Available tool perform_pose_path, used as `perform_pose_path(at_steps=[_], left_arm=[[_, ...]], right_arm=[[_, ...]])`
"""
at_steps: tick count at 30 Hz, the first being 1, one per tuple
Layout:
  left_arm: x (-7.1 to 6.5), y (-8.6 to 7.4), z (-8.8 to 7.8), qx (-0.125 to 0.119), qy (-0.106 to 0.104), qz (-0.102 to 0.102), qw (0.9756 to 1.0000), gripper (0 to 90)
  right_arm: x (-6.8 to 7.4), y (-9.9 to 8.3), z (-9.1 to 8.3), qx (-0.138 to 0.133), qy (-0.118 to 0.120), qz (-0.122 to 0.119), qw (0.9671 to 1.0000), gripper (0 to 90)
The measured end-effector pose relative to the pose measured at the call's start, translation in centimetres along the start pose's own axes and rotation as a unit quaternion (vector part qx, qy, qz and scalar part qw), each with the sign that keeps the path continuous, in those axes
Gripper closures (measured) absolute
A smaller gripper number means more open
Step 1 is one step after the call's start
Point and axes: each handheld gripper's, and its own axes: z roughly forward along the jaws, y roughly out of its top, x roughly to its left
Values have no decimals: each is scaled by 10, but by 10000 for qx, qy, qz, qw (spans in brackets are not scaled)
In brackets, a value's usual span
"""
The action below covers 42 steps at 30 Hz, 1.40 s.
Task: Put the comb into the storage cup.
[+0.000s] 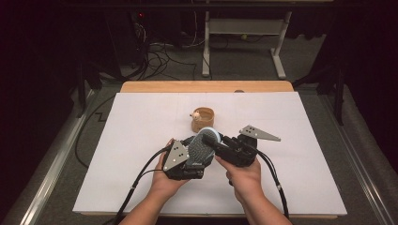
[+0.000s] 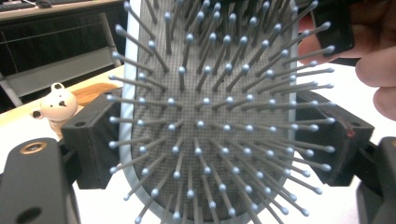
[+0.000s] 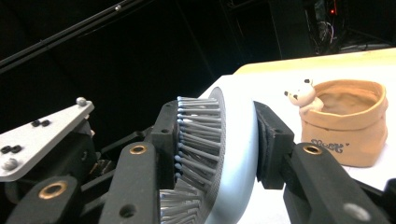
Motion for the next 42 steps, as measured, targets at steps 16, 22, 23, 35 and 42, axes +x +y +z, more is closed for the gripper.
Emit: perform_pose_path(at_steps=[16,22,23,35,42], left_arm=[[7,-2,2,121,-357,-331,9987,15],[13,-1,-8,-52,-465,-371,9982,0],[15,-2,-10,-82,-479,-373,9981,0],[33,-12,-33,-102,-243,-371,9990,0],[46,-25,-49,-53,21,-391,9992,0]], right_arm=[[-6,6,-9,-173,-110,-59,9998,605],[-8,10,-13,-276,-142,-113,9995,604],[-8,11,-14,-287,-149,-131,9994,604],[-14,16,-22,-385,-246,-178,9988,602],[-17,17,-28,-455,-286,-250,9982,602]])
